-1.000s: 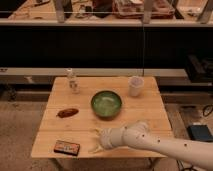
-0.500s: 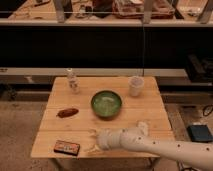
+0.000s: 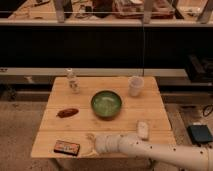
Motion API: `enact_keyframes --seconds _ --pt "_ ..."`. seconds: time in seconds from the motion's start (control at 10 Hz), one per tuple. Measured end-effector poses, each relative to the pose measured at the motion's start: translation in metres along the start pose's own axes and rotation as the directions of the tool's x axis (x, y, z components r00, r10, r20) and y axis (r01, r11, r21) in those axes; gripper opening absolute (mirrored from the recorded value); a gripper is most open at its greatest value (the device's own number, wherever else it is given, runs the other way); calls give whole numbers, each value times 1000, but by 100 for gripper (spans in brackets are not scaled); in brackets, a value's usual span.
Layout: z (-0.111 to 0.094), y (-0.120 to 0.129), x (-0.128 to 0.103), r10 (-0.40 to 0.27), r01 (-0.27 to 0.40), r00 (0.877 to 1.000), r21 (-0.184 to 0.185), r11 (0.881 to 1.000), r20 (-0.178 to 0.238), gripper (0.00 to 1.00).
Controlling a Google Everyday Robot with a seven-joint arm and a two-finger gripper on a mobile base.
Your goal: Place the eraser in the ceramic cup
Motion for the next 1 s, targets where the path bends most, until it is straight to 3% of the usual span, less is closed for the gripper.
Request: enact_keyframes --seconds 0.5,0.8,1.0 --pt "34 10 -7 -28 28 1000 -64 998 -1 65" --pt "47 10 -14 -19 20 1000 -80 997 8 63" --pt "54 10 -21 -12 14 1000 -91 996 21 46"
